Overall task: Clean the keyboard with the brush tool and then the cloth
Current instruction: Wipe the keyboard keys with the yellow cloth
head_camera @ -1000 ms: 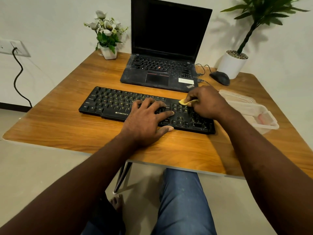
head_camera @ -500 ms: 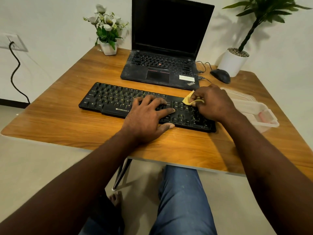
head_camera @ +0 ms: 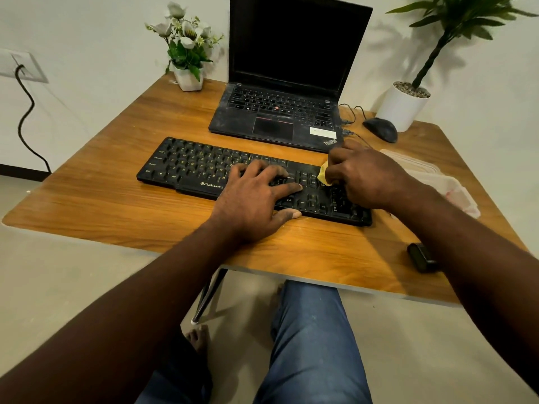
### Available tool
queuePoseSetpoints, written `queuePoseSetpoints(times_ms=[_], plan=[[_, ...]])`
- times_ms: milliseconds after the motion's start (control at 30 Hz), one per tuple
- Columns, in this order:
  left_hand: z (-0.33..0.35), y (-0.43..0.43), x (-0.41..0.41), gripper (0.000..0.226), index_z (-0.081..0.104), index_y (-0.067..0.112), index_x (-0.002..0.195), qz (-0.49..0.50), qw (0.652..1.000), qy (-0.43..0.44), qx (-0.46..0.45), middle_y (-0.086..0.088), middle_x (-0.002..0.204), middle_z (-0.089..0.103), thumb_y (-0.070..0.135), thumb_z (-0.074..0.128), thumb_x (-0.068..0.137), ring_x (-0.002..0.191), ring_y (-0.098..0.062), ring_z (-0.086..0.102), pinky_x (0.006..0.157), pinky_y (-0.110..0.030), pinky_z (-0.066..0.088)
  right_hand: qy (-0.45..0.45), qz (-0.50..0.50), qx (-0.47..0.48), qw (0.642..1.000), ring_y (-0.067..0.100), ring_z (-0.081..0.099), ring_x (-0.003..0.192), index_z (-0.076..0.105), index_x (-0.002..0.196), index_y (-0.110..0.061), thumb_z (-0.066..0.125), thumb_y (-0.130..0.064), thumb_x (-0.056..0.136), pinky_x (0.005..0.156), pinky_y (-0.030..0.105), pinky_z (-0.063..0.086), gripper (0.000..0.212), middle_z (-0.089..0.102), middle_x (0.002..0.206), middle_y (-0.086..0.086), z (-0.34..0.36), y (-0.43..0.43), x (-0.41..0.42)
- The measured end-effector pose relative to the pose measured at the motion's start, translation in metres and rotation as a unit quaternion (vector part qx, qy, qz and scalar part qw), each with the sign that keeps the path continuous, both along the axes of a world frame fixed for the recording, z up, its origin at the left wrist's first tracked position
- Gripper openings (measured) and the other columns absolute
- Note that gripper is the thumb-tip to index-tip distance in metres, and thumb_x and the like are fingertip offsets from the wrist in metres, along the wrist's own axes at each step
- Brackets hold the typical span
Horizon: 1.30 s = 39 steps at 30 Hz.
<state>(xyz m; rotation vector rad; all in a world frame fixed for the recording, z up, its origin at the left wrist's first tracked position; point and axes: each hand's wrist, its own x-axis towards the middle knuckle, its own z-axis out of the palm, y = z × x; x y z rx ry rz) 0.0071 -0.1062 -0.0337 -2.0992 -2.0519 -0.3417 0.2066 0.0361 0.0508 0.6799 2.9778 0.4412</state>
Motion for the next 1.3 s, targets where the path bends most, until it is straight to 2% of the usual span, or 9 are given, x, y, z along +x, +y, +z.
queuePoseSetpoints(times_ms=[300,433,533,600,633,800,967,1100,1300], plan=[[-0.001,0.000,-0.001,0.065,0.043,0.050,0.149,-0.001,1.000,-0.005,0.010,0.005,0.154,0.042,0.081,0.026,0.094,0.139,-0.024,0.034,0.111,-0.054,0.029,-0.046,0.035,-0.053,0.997,0.020,0.046,0.117,0.069,0.123,-0.026,0.069,-0.012,0.092,0.087,0.042,0.054,0.034,0.054,0.126,-0.001,0.006,-0.029,-0.004],[-0.003,-0.001,-0.002,0.068,0.043,0.049,0.150,-0.002,1.000,-0.009,0.017,0.005,0.154,0.043,0.081,0.024,0.093,0.139,-0.023,0.034,0.111,-0.053,0.029,-0.036,0.010,-0.098,0.995,0.019,0.051,0.113,0.071,0.115,-0.025,0.064,-0.012,0.096,0.088,0.042,0.053,0.024,0.056,0.118,-0.004,0.007,-0.029,0.001],[-0.005,-0.002,-0.002,0.072,0.041,0.046,0.152,-0.003,1.000,-0.014,0.023,0.006,0.154,0.045,0.083,0.024,0.092,0.138,-0.022,0.036,0.110,-0.052,0.030,0.122,-0.080,-0.184,0.972,0.020,0.059,0.103,0.070,0.110,-0.026,0.060,-0.012,0.099,0.088,0.044,0.053,0.021,0.065,0.110,-0.004,0.007,-0.016,-0.004],[-0.004,-0.001,-0.003,0.076,0.039,0.044,0.154,0.000,0.999,-0.020,0.029,0.008,0.152,0.047,0.085,0.026,0.091,0.137,-0.021,0.037,0.111,-0.051,0.030,0.263,-0.160,-0.176,0.935,0.021,0.062,0.096,0.068,0.113,-0.025,0.055,-0.009,0.101,0.081,0.040,0.054,0.024,0.069,0.108,0.002,0.002,-0.009,-0.017],[-0.004,-0.002,-0.003,0.079,0.039,0.041,0.154,0.003,0.999,-0.026,0.035,0.008,0.151,0.048,0.085,0.028,0.090,0.136,-0.021,0.038,0.111,-0.050,0.030,0.289,-0.186,-0.146,0.928,0.022,0.063,0.093,0.067,0.115,-0.024,0.054,-0.008,0.101,0.077,0.039,0.055,0.026,0.070,0.107,0.004,-0.002,-0.007,-0.025],[-0.005,-0.003,-0.002,0.087,0.042,0.027,0.150,0.033,0.996,-0.061,0.055,0.003,0.147,0.050,0.086,0.037,0.087,0.134,-0.021,0.040,0.111,-0.049,0.032,0.158,-0.159,-0.075,0.972,0.022,0.062,0.104,0.069,0.126,-0.027,0.062,-0.024,0.099,0.083,0.040,0.055,0.027,0.069,0.118,0.002,-0.020,-0.012,-0.054],[-0.007,0.000,-0.002,0.085,0.043,0.027,0.146,0.043,0.995,-0.063,0.057,0.003,0.146,0.049,0.086,0.041,0.085,0.133,-0.021,0.040,0.111,-0.051,0.032,0.075,-0.067,0.008,0.995,0.021,0.052,0.111,0.070,0.126,-0.022,0.070,-0.018,0.093,0.082,0.035,0.052,0.033,0.060,0.117,0.000,-0.017,-0.020,-0.058],[-0.008,0.000,-0.002,0.087,0.042,0.026,0.146,0.047,0.995,-0.068,0.062,0.002,0.145,0.049,0.087,0.041,0.084,0.132,-0.021,0.040,0.110,-0.050,0.033,-0.020,0.004,0.051,0.998,0.018,0.049,0.111,0.069,0.129,-0.021,0.069,-0.024,0.094,0.073,0.030,0.043,0.034,0.058,0.122,-0.002,-0.005,-0.023,-0.055],[-0.010,0.000,-0.004,0.090,0.041,0.026,0.148,0.047,0.994,-0.072,0.070,0.002,0.144,0.050,0.088,0.043,0.082,0.132,-0.021,0.039,0.108,-0.049,0.032,-0.064,0.077,0.046,0.994,0.017,0.048,0.115,0.065,0.133,-0.025,0.065,-0.029,0.096,0.077,0.028,0.041,0.036,0.057,0.128,-0.004,0.003,-0.043,-0.047]])
